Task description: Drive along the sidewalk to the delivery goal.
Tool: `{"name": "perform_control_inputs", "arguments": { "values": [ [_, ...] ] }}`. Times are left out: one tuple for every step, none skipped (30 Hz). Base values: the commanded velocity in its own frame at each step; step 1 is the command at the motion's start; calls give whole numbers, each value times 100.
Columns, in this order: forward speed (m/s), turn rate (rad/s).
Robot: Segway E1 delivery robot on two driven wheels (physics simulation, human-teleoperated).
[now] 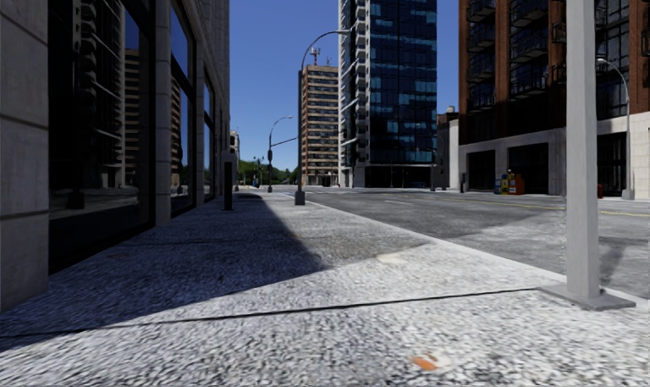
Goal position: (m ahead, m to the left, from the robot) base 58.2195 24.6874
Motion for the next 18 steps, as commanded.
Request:
{"name": "perform_control_inputs", "arguments": {
  "values": [
    [200, 28],
    [200, 28],
    [200, 28],
    [200, 28],
    [200, 28],
    [200, 28],
    [200, 28],
    [200, 28],
    [200, 28],
    [200, 28],
    [200, 28],
    [200, 28],
    [200, 28],
    [200, 28],
    [200, 28],
    [200, 28],
    [200, 28],
    [200, 28]
  ]
}}
